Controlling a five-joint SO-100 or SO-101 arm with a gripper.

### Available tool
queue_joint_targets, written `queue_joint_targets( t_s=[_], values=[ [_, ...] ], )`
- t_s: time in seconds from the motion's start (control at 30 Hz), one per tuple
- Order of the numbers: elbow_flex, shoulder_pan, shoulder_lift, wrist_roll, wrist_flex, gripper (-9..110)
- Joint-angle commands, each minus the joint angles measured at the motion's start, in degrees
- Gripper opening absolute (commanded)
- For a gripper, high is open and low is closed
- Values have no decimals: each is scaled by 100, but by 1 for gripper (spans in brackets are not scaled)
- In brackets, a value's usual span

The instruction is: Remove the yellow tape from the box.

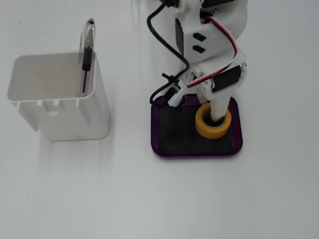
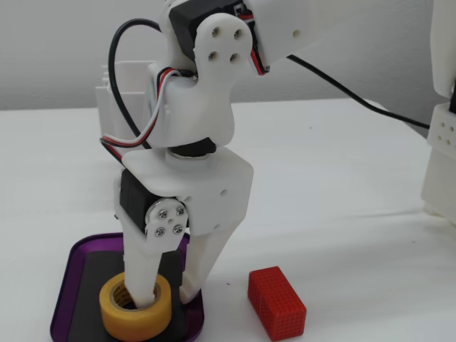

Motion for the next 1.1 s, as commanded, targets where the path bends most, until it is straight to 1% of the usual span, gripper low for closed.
queue_joint_targets(
  t_s=[0.0, 0.2, 0.47, 0.6, 0.73, 0.83, 0.93, 1.07],
  values=[
    [-255, -26, 53, -35, -44, -1],
    [-475, -44, 272, -35, 70, -1],
    [-1740, 97, 1547, -44, 1538, -1],
    [-1828, 141, 2364, -53, 2013, -1],
    [-1178, 677, 3190, -53, 2092, -1],
    [-325, 1116, 3814, -53, 2021, -1],
    [870, 1345, 4403, -176, 1608, -1],
    [2742, 1503, 5335, -255, 747, -1]
  ],
)
